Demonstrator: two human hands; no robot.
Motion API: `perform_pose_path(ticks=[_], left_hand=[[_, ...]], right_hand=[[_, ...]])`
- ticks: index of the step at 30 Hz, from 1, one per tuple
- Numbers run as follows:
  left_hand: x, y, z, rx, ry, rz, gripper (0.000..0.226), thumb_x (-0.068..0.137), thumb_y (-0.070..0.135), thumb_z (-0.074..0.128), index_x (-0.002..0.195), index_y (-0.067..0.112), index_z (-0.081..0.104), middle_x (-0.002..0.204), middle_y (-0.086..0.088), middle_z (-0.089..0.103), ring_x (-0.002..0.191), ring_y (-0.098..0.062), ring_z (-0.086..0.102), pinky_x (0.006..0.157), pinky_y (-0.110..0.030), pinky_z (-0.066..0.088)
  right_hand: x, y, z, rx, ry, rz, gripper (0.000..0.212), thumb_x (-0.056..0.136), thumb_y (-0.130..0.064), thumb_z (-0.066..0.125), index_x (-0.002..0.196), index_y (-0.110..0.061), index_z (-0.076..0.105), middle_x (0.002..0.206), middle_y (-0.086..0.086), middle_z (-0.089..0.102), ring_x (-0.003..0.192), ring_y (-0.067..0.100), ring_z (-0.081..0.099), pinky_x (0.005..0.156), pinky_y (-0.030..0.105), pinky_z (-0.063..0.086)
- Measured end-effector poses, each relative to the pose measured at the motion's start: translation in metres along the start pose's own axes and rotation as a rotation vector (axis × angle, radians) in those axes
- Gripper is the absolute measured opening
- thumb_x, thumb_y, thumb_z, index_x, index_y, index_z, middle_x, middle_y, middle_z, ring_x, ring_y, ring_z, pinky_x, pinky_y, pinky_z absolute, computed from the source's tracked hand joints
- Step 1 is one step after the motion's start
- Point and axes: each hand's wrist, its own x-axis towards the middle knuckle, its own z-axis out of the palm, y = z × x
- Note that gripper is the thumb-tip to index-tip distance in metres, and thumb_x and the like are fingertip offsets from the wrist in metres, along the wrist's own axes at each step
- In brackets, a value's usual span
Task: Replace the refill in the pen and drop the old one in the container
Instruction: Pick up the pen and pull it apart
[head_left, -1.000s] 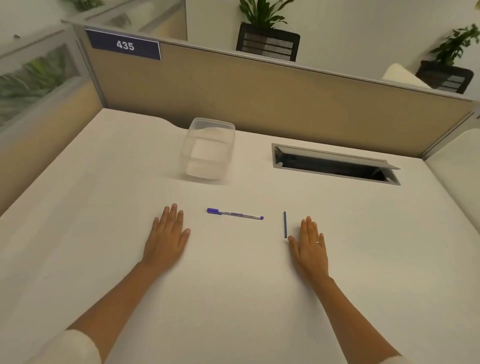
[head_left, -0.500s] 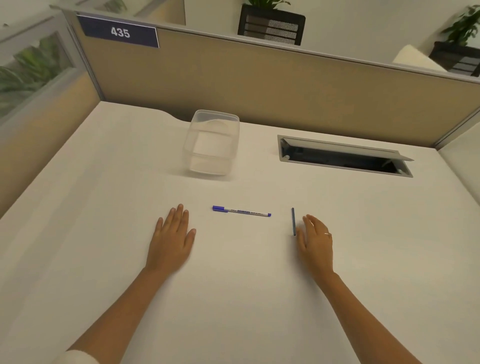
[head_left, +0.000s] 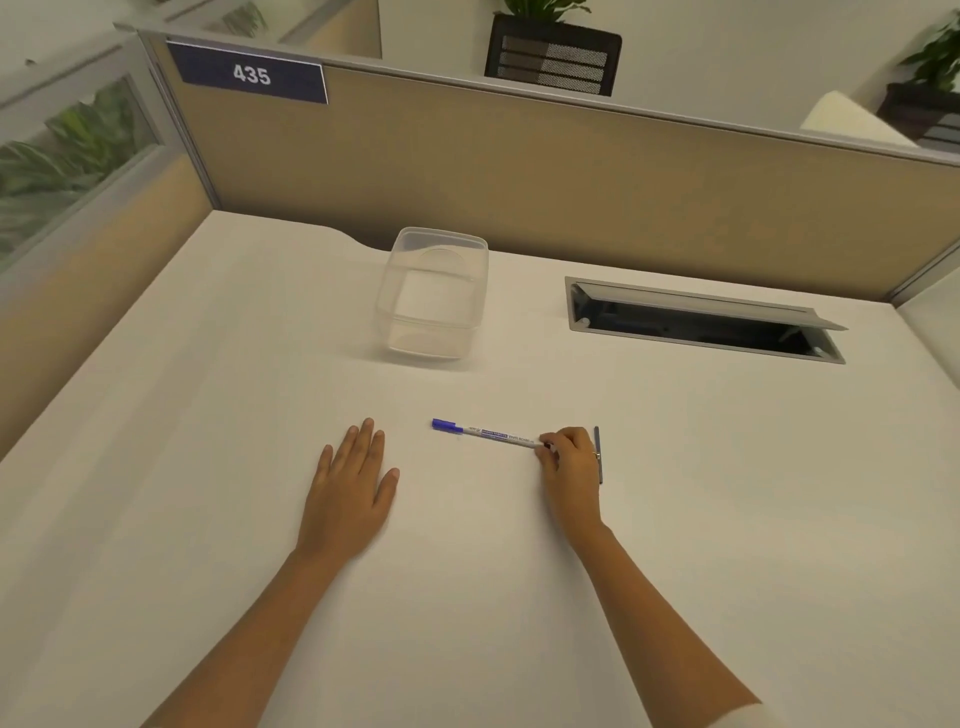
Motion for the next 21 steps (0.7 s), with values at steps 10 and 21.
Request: perform_pose_path(ticks=[10,21], left_hand=[[0.002,-0.002,0.001,-0.077,0.004,-0.01,0.067,0.091,0.049,0.021,0.144,0.01,0.032,0.157,-0.008,0.021,0.145,-0.024,0.017,0.116,-0.045,0.01],[0.013,0.11,-0.053,-1.572,-0.394,-0.319,0.038,0.082,0.038,0.063,0.116,0.022,0.058,0.122,0.001,0.066,0.115,-0.017,0.061,0.099,-0.041,0.046]], right_hand=[[-0.005,0.001,-0.027,0.194,-0.054,0.112,0.006,0.086,-0.007,0.062,0.083,-0.01,0.065,0.077,0.0,0.067,0.072,0.017,0.059,0.06,0.007,0.04],[-0.017,-0.044,-0.093,0.501,-0.134,0.04,0.011,0.078,-0.009,0.073,0.083,-0.019,0.07,0.074,-0.005,0.07,0.067,0.007,0.064,0.064,0.017,0.052]])
